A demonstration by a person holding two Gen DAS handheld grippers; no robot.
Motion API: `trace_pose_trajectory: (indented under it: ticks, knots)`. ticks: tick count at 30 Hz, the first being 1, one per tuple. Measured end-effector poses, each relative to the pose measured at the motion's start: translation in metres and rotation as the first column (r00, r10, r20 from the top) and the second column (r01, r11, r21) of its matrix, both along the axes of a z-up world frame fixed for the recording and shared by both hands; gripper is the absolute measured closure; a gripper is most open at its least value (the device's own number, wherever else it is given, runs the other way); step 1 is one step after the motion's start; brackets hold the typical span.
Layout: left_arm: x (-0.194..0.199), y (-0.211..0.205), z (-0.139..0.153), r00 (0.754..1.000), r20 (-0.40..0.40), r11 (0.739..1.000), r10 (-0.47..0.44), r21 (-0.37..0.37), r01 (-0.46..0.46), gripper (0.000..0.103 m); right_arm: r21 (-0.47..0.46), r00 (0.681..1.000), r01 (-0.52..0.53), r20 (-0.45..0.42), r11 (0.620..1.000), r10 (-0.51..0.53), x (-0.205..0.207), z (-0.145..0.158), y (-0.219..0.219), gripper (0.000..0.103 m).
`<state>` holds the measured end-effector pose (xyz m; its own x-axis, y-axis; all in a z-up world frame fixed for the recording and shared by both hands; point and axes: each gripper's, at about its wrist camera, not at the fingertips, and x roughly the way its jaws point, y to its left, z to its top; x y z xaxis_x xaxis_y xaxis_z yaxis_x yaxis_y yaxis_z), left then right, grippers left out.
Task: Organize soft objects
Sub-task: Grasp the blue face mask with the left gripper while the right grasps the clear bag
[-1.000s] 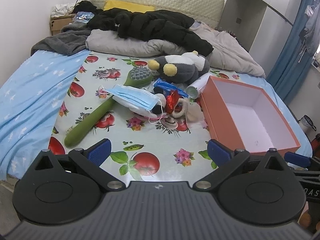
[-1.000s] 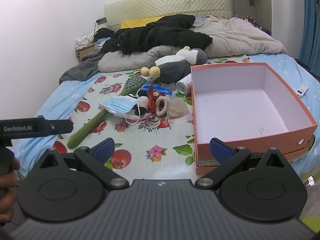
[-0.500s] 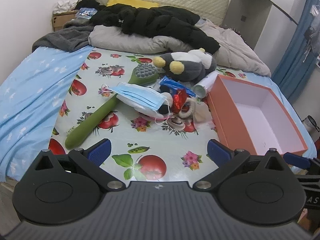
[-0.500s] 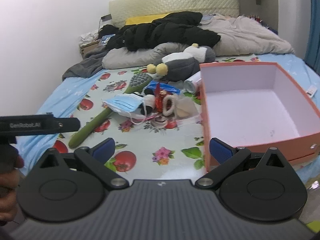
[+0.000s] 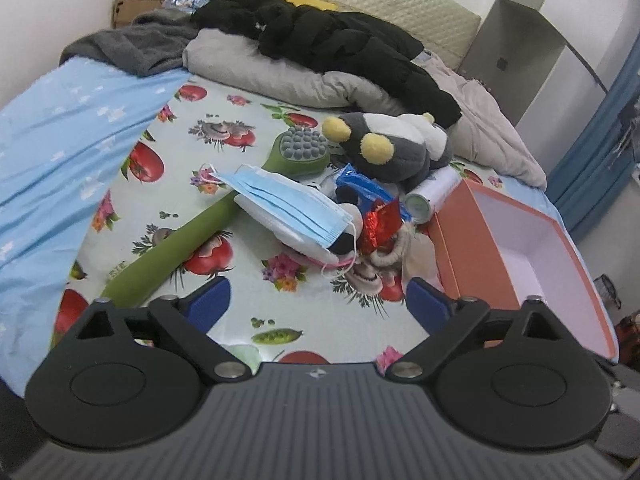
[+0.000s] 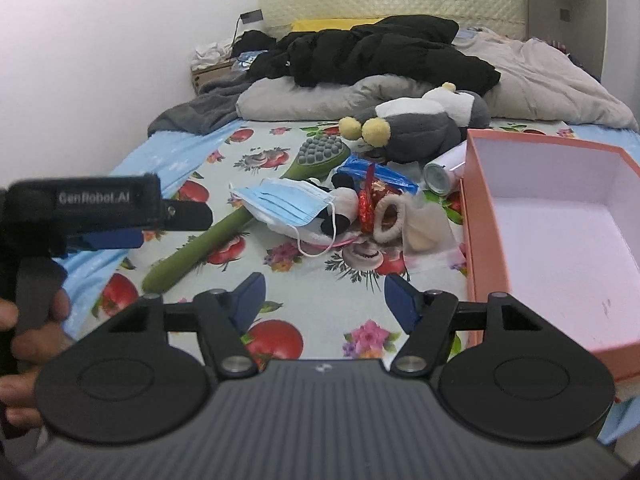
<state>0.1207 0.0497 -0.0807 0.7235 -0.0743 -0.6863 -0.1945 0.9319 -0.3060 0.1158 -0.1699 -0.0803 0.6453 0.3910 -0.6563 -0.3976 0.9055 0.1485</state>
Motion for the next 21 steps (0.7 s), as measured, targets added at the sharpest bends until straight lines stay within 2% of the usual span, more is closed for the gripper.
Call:
trace_pose_trajectory:
  ticks: [4,7,8,11,15,20,21]
  knots:
    - [0.021,0.011,-0.014,1.000,-0.010,0.998,0.015,-0.056,-0.015,0.020,-0.012,1.000,0.000,-0.022,1.000,0.000,0.022,-0.017,0.010,0.032]
    - [0.037,0.016,-0.025,1.000,-0.020,0.997,0.019,-0.076,-0.020,0.033,-0.052,0.999,0.021,-0.027,0.998,-0.023,0.040,-0.032,0.017,0.030]
    - [0.041,0.016,-0.029,1.000,-0.020,0.997,0.017,-0.080,-0.019,0.040,-0.059,0.999,0.023,-0.025,0.998,-0.024,0.046,-0.036,0.019,0.030]
    - [0.058,0.015,-0.038,1.000,-0.027,0.998,0.012,-0.059,-0.014,0.049,-0.088,0.999,0.035,-0.003,0.995,-0.035,0.062,-0.047,0.022,0.032]
    - [0.078,0.011,-0.052,0.999,-0.035,0.997,-0.004,-0.078,0.001,0.051,-0.141,0.998,0.065,0.006,0.988,-0.065,0.087,-0.066,0.024,0.034]
    - [0.102,0.010,-0.077,0.997,-0.071,0.985,-0.001,-0.171,-0.011,0.051,-0.216,0.994,0.103,-0.016,0.971,-0.110,0.115,-0.096,0.021,0.038]
    - [0.106,0.011,-0.081,0.997,-0.078,0.981,0.008,-0.193,-0.023,0.059,-0.227,0.993,0.108,-0.017,0.968,-0.115,0.118,-0.101,0.020,0.038]
